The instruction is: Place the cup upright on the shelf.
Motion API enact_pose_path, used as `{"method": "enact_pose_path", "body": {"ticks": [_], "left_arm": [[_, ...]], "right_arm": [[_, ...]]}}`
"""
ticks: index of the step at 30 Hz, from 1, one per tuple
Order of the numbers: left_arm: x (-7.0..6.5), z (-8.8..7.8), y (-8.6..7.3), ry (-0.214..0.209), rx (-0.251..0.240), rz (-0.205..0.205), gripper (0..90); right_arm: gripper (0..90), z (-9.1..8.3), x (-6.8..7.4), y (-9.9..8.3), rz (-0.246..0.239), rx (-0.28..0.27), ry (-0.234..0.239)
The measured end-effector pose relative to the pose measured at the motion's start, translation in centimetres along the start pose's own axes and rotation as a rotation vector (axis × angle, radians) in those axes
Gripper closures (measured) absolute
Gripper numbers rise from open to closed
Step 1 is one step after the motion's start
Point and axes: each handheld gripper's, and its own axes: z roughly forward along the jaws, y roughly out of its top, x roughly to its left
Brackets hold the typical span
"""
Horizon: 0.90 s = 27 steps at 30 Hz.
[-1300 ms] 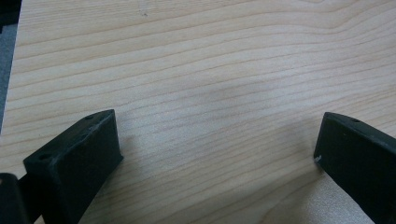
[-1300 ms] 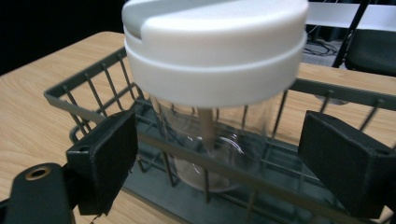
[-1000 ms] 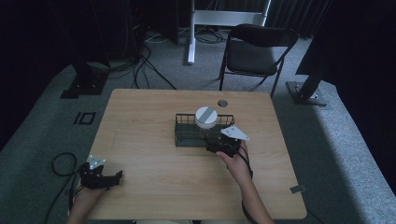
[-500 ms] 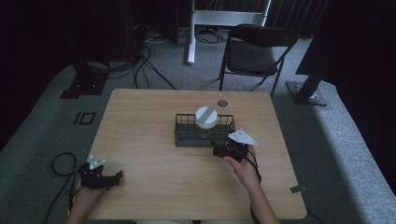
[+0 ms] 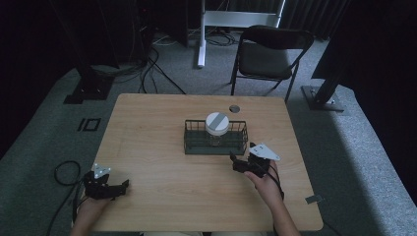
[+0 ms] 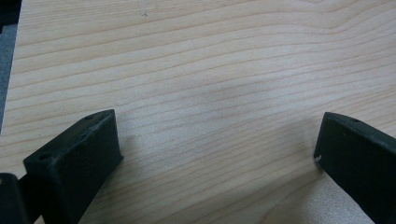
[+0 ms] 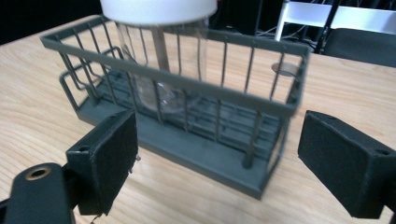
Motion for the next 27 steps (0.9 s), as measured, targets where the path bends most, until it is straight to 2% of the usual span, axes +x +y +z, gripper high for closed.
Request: {"method": "enact_pose_path", "body": {"ticks": [14,19,27], "left_arm": [[0.0,0.0,0.0,0.000,0.000,0.000,0.6],[0.0,0.0,0.0,0.000,0.000,0.000,0.6],[0.0,0.0,0.0,0.000,0.000,0.000,0.6]], "right_arm": [[11.9,-1.0,-1.2,-1.9,0.019,0.028,-0.018],[11.9,-1.1,-1.6,-3.1,0.031,0.054,-0.024],[11.9,-1.3,-2.2,-3.8,0.041,0.072,-0.033]]}}
